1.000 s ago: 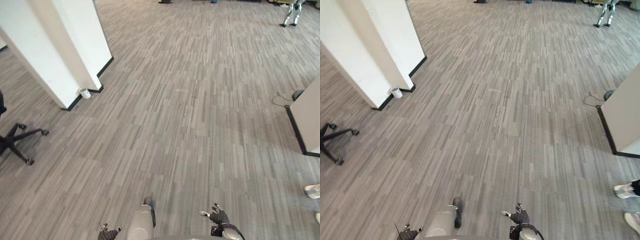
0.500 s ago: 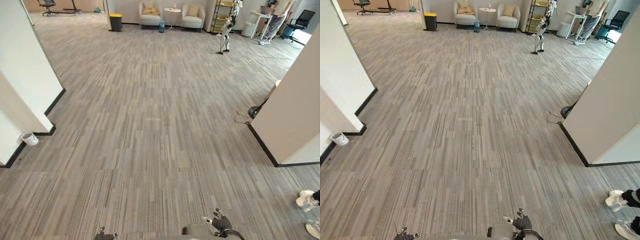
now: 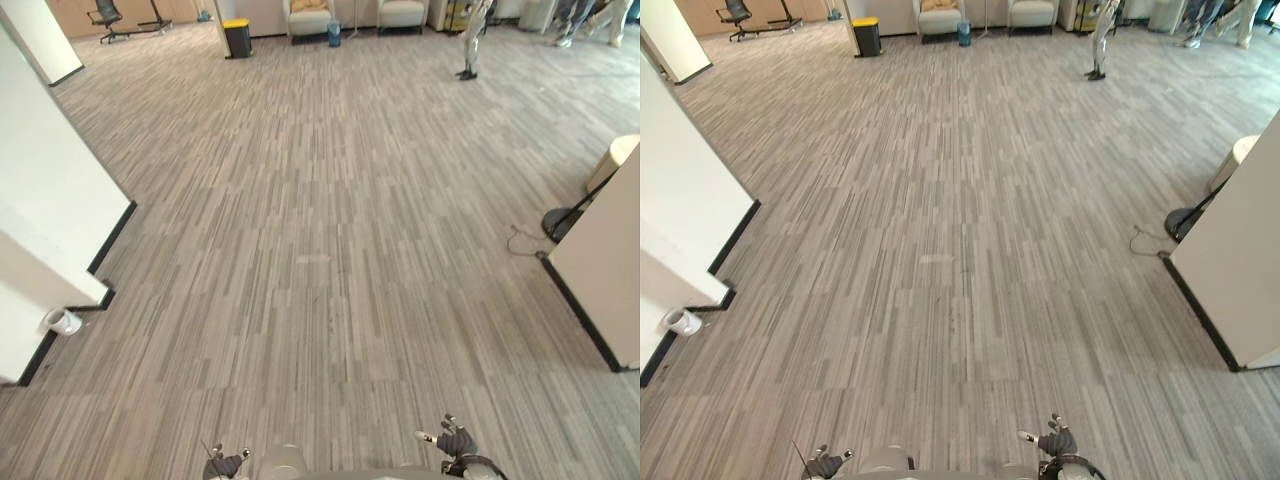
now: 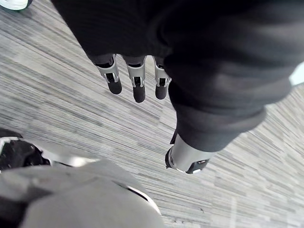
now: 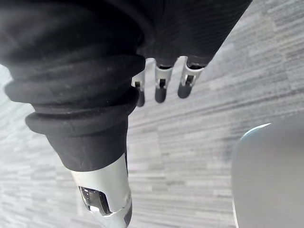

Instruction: Organize washtable

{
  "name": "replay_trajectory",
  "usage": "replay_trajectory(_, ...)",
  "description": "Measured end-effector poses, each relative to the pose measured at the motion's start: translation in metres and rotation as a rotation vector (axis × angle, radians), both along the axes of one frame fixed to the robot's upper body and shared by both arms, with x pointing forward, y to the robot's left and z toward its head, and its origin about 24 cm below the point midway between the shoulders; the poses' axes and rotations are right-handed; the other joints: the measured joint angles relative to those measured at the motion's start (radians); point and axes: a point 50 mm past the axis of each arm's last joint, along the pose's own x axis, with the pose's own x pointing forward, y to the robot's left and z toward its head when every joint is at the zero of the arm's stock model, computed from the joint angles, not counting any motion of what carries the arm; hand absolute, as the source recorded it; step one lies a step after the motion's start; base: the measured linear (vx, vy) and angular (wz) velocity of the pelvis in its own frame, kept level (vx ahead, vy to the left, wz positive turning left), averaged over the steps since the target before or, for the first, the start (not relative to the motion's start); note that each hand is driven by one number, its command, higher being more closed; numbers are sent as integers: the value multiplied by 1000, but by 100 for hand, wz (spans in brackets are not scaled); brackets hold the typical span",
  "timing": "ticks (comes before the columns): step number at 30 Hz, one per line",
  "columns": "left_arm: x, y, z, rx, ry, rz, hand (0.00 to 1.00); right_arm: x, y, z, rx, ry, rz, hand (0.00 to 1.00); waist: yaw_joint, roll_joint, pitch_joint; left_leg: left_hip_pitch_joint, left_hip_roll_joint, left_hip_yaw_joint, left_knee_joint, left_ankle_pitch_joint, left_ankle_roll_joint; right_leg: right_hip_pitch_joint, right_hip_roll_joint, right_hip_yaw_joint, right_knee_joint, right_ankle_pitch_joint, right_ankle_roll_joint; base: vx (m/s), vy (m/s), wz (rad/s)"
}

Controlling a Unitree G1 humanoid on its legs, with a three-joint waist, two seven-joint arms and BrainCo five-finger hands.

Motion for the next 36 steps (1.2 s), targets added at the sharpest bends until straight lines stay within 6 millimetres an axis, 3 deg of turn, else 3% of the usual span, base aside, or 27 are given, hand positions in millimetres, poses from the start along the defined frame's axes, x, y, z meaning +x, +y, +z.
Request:
replay_trajectory(2,1,1,1,7,-2,-16,0,2,0,0,3,2,-4,0,1,-11,3,-77,-20,58,-157,-49,1,68,-20,4,-50,-11,19,437,-4,-11)
replay_trajectory(4,-3,0,0,2,9,-11,0,0,0,0,2,7,-2,0,4,-12,6,-98,-68,136,-506,-52,-3,151,-52,1,-97,-39,65,561,74,-12)
replay_trajectory(5,-5,0,-1,0,12,-8,0,0,0,0,2,8,0,0,5,-13,6,-97,-83,136,-580,-48,-8,166,-58,3,-107,-46,75,553,140,-29)
replay_trajectory(6,-11,-1,-2,-3,24,-3,0,0,2,-1,6,7,9,0,9,-12,6,-96,-116,114,-789,-24,-33,205,-75,16,-129,-66,79,449,146,-36)
replay_trajectory(7,-13,-2,-2,-5,29,-1,0,-1,3,-1,8,11,15,0,14,-10,6,-99,-120,95,-849,-19,-36,216,-80,28,-136,-78,81,560,239,-61)
replay_trajectory(8,-18,0,-3,-4,42,4,0,-9,6,-4,15,34,19,0,33,-20,0,-110,-125,81,-840,71,-16,240,-98,57,-138,-101,84,703,373,-55)
replay_trajectory(9,-22,1,-3,-2,53,8,0,-10,6,-5,15,43,17,0,46,-18,-8,-116,-139,79,-829,121,24,247,-106,76,-128,-101,82,594,327,-44)
replay_trajectory(10,-23,3,-3,2,53,7,0,-11,7,-5,17,48,21,0,48,-25,-15,-115,-148,79,-829,133,42,245,-111,86,-117,-99,80,613,341,-11)
replay_trajectory(11,-24,10,-1,23,51,6,0,-15,13,-7,27,65,26,0,48,-69,-40,-109,-196,95,-832,112,77,188,-161,118,-24,-66,78,497,292,15)
replay_trajectory(13,-30,18,-2,37,74,21,0,-24,12,-10,36,97,-35,0,41,-108,-47,-28,-281,88,-839,51,139,118,-190,192,240,71,161,747,428,44)
replay_trajectory(15,-37,22,-3,41,108,12,0,-30,5,-11,13,123,-22,0,25,-115,-51,74,-331,73,-864,-11,161,9,-160,296,574,272,240,623,308,38)
replay_trajectory(16,-38,22,-3,39,116,6,0,-30,2,-11,8,123,-21,0,19,-113,-46,109,-341,65,-874,-23,162,-28,-153,302,663,292,249,493,234,24)
replay_trajectory(18,-41,19,-5,31,154,-45,0,-37,-6,-11,-16,138,-22,0,-17,-87,-28,261,-363,29,-956,-43,164,-148,-185,197,882,236,183,449,214,24)
replay_trajectory(19,-40,18,-6,30,166,-91,0,-43,-9,-11,-19,148,-34,0,-30,-79,-21,346,-362,6,-1015,-52,152,-203,-192,128,899,151,141,412,176,22)
replay_trajectory(21,-32,18,-6,37,160,-133,0,-48,-9,-12,-18,158,-42,0,-49,-77,-22,426,-353,-15,-1058,-76,149,-280,-170,54,802,44,145,415,108,21)
replay_trajectory(23,-24,17,-5,35,139,-130,0,-51,-10,-12,-8,159,-84,0,-54,-71,-15,482,-332,-24,-1062,-123,142,-364,-102,21,612,-15,140,409,13,9)
replay_trajectory(25,-22,15,-5,29,124,-98,0,-55,-10,-12,-6,162,-103,0,-54,-62,-14,527,-310,-28,-1062,-163,122,-408,-50,-24,402,-2,131,433,-14,2)
replay_trajectory(27,-18,13,-5,27,113,-95,0,-62,-8,-12,-1,175,-112,0,-56,-59,-12,567,-296,-49,-1065,-195,88,-439,-13,-41,200,71,95,517,-44,22)
replay_trajectory(29,-10,11,-3,26,72,-70,0,-72,-6,-13,1,194,-116,0,-60,-58,-12,606,-289,-92,-1040,-225,38,-448,1,-49,59,190,55,591,-106,63)
replay_trajectory(30,-8,10,-2,25,62,-64,0,-74,-6,-13,2,200,-118,0,-60,-57,-13,614,-285,-107,-1019,-232,26,-442,-1,-55,63,244,32,624,-143,71)
replay_trajectory(31,-5,5,-2,16,49,-57,0,-79,-7,-13,2,211,-126,0,-58,-40,-15,622,-267,-131,-966,-235,21,-422,2,-57,78,308,18,636,-151,45)
replay_trajectory(33,-4,-6,-3,-6,29,-17,0,-71,-17,-9,-32,181,-93,0,-55,-7,-29,570,-222,-131,-811,-215,-9,-378,31,-85,76,260,-2,698,-168,24)
replay_trajectory(35,6,-10,-1,-17,-10,21,0,-61,-23,-6,-56,147,-59,0,-59,19,-13,426,-201,-122,-486,-97,-13,-316,52,-90,49,219,-5,589,-148,-3)
replay_trajectory(36,6,-11,-1,-22,-20,41,0,-57,-27,-5,-71,140,-40,0,-49,24,0,296,-155,-113,-193,67,-41,-236,68,-74,4,202,-18,416,-85,-20)
